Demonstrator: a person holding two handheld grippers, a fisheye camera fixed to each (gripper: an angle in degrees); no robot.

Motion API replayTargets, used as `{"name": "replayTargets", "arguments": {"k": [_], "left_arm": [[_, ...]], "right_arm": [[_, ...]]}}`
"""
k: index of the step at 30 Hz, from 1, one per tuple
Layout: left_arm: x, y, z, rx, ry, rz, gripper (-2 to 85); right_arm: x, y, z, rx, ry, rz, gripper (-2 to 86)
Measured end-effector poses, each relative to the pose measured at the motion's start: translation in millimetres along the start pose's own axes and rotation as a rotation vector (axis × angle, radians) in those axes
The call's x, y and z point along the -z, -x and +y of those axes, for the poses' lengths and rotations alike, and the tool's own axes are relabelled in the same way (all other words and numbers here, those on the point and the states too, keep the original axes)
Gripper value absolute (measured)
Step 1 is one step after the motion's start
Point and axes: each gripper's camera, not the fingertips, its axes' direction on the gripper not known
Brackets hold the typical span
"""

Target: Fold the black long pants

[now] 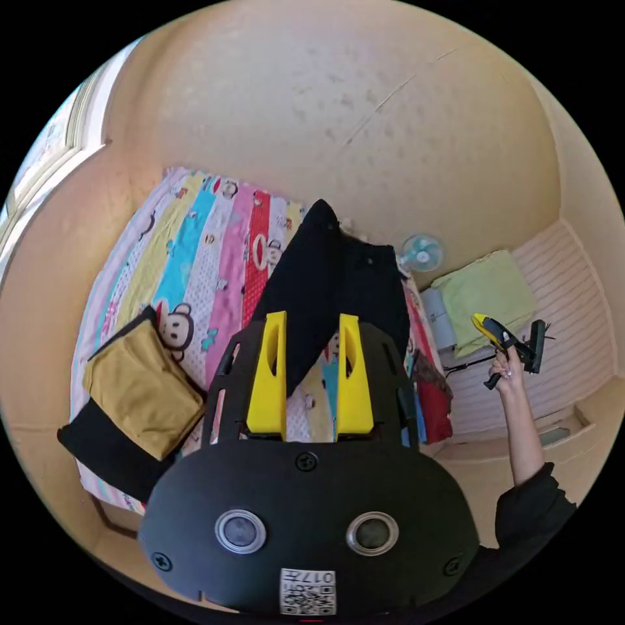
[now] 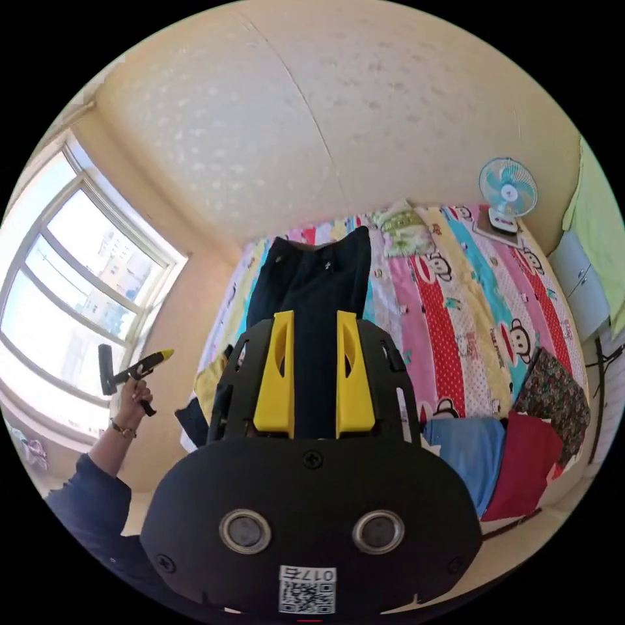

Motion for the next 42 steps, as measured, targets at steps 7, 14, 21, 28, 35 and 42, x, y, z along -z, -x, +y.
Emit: {"name": "replayTargets", "arguments": {"k": [7,14,21,28,35,42], "left_arm": [[-180.4,232.3,193.4,0.236,0.445,-0.181,13.1],[-217.9,378.5,253.3,0.333,0.437,-0.068,13.9],[-172.8,394.9,289.1,0.245,0.392,0.423,2.4],[-48.0,491.6,432.9,0.744,0.009,0.434,2.5],[-18.7,528.6,451.3,0.983,0.114,0.215,5.4],[-6.8,498.8,411.0,0.741,0.306,0.236,6.1]], "right_arm": [[-189.2,-130.4,210.0,-0.074,0.575,-0.093,9.8],[-243.3,-93.0,255.6,0.013,0.692,-0.223,11.5],[-238.1,-143.2,250.3,-0.137,0.693,-0.166,11.3],[-178.4,-237.1,264.1,-0.205,0.656,-0.047,11.0],[-136.2,-274.0,279.9,-0.129,0.634,0.022,12.9],[-90.3,-304.5,315.4,-0.153,0.666,-0.543,4.3]]}}
